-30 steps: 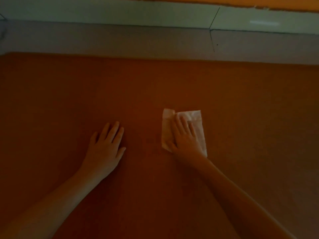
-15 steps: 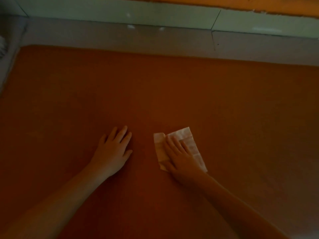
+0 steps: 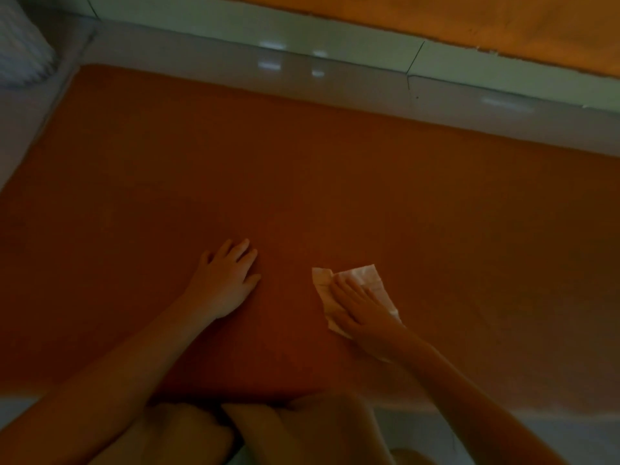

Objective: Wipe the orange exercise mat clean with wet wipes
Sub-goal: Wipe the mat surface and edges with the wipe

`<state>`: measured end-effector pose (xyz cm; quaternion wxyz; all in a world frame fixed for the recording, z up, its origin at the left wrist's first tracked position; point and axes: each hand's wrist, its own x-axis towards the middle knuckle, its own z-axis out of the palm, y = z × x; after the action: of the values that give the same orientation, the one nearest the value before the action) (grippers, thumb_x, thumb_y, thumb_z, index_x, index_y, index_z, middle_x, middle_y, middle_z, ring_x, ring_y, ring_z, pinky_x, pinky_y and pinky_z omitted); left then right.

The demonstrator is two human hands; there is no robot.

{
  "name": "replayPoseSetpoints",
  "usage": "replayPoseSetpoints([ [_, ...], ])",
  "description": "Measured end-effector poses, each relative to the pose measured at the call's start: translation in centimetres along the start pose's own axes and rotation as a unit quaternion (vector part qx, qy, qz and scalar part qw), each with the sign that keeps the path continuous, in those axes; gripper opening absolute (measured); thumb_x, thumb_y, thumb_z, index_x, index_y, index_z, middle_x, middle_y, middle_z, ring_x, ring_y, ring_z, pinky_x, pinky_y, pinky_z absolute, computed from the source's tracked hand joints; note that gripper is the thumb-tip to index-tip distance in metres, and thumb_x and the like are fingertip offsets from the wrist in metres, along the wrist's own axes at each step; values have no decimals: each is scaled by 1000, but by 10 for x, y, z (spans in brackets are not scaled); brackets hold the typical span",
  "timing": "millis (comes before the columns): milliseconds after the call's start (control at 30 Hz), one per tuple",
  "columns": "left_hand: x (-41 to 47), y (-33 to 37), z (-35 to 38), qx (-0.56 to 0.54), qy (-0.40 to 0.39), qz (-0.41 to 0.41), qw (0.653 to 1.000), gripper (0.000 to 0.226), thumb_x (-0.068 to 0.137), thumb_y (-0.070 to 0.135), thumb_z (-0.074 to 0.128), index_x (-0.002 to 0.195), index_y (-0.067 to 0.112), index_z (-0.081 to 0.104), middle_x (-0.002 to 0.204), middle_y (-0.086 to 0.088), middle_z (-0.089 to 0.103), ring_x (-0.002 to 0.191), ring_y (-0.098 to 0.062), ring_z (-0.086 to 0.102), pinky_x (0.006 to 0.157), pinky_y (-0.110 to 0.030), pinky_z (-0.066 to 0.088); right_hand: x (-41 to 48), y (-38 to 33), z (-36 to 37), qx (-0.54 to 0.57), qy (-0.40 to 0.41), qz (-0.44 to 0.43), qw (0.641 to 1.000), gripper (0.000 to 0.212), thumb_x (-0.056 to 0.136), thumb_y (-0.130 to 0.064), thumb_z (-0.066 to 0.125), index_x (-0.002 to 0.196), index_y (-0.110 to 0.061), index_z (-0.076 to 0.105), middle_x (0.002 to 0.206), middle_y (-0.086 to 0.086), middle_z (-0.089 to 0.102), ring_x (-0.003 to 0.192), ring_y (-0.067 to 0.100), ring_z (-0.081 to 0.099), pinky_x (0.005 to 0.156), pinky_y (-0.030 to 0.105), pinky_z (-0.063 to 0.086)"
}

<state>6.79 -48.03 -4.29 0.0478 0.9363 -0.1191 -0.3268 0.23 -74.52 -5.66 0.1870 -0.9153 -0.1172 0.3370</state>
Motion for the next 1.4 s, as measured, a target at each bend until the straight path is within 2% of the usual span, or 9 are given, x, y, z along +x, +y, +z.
replayPoseSetpoints([
  [167,-15,7,-1,-11,-2,-8,1000,61,101,53,25,154,26,11,162,4,-4,149,-21,-6,120,-48,2,-30,30,9,-113,34,51,992,79,92,-24,57,151,-8,8,152,19,-6,141,43,-1,110,65,22],
  [267,-22,13,-3,-13,-10,-17,1000,59,102,50,28,154,26,16,162,3,1,149,-22,-2,119,-49,5,-37,13,16,-139,6,50,989,66,101,-21,37,153,-13,-2,154,16,-22,137,37,-24,116,60,5],
  [533,-30,23,8,-34,-3,-42,999,58,102,48,28,154,23,15,162,1,1,149,-23,-1,120,-50,6,-67,6,4,-7,-22,13,1000,61,102,-48,23,154,-21,6,157,-9,-2,141,8,-13,115,32,-9],
  [633,-34,29,10,-41,7,-52,998,57,103,46,25,154,22,15,162,1,2,149,-24,0,120,-50,6,-85,29,-5,-58,64,61,994,85,88,-71,12,153,-16,17,158,10,19,147,32,14,116,49,7],
  [700,-35,32,9,-43,7,-60,997,57,104,45,25,154,21,15,162,0,1,149,-24,0,119,-50,6,-92,30,-13,-81,49,77,993,67,100,-50,26,153,-11,12,159,16,10,146,40,8,115,55,10],
  [800,-33,35,4,-50,-18,-74,996,61,102,51,24,154,21,12,162,-1,0,149,-26,0,119,-53,7,-99,18,-14,-54,-38,71,995,69,103,-42,33,153,-14,-5,160,5,-13,146,28,-14,116,43,-7],
  [1067,-26,55,7,-46,-19,-104,993,68,99,57,25,154,21,8,162,-8,-3,148,-32,-2,119,-53,6,-107,58,-36,-20,-47,63,997,78,97,-54,40,153,-19,-1,161,0,-8,147,20,-10,118,40,-2],
  [1300,-5,76,11,-44,7,-94,995,65,100,56,22,154,25,7,162,0,-5,148,-29,-4,119,-53,6,-93,106,-19,-26,20,144,989,115,59,-93,-6,152,-25,-10,159,-2,-16,146,20,-16,118,45,-8],
  [1400,3,90,13,-36,7,-98,994,65,100,55,23,154,23,8,162,-3,-4,148,-30,-5,118,-54,5,-71,96,-17,-47,52,121,990,81,88,-71,7,152,-23,-9,159,-2,-17,146,21,-17,117,43,-10],
])
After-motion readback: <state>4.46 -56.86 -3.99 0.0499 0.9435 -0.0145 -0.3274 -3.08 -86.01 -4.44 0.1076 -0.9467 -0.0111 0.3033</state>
